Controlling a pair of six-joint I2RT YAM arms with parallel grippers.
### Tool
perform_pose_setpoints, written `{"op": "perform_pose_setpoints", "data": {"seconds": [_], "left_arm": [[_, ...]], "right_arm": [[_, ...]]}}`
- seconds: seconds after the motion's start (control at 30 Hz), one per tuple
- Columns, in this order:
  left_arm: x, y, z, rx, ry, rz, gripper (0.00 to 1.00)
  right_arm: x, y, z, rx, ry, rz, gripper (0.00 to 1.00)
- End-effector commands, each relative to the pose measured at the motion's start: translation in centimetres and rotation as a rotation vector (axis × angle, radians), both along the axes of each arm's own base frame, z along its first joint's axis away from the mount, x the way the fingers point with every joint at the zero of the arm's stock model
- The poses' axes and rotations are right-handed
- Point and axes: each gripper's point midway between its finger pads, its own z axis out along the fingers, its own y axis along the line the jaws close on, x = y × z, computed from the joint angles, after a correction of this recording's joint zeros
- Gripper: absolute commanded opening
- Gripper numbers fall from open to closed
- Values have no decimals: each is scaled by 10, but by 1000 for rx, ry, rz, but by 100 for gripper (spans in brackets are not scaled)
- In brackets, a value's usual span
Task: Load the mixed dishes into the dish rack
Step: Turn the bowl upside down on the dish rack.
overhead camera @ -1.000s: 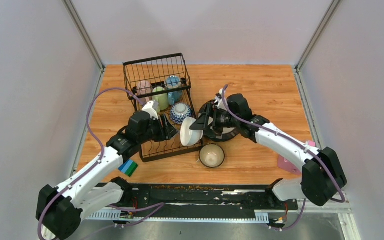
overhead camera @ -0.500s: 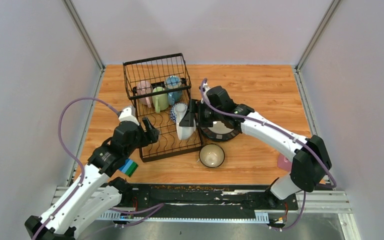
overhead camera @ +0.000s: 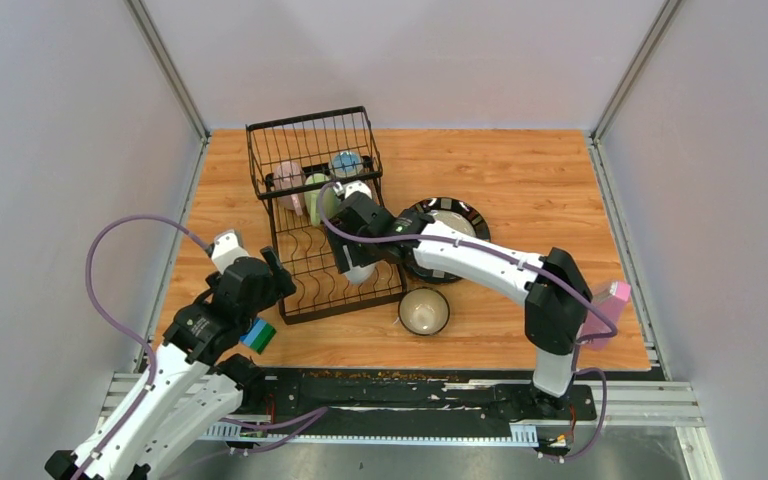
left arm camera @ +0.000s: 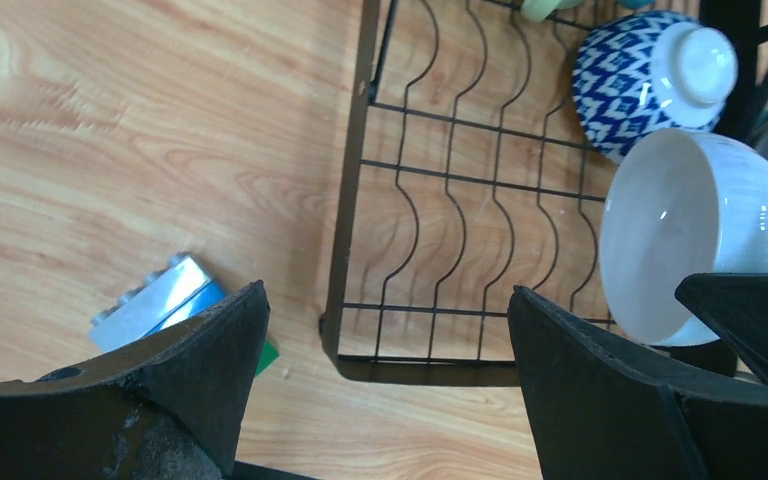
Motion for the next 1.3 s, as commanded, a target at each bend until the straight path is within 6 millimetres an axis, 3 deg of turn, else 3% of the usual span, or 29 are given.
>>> {"op": "perform_pose_setpoints", "data": {"seconds": [0.0, 0.13, 0.57, 0.7, 0.87, 1.0, 1.27], "left_arm": [[-5, 13, -12, 4, 51, 84, 96], [-10, 18, -18, -44, 96, 131, 97], [-23, 36, -2, -161, -10, 253, 99], [-30, 49, 16, -184, -85, 312, 99], [-45, 71, 59, -193, -232, 368, 98], [-57, 87, 77, -179, -285, 412, 98], [-59, 86, 80, -191, -305, 396, 98]], "right_arm": [[15, 7, 18, -91, -154, 2, 42], [9, 23, 13, -132, -191, 49, 43], [9, 59, -10, -238, -276, 124, 49], [10, 68, -24, -268, -281, 155, 52], [13, 75, -45, -314, -282, 172, 56], [16, 83, -54, -335, -294, 195, 60], [12, 98, -86, -398, -307, 242, 64]]}}
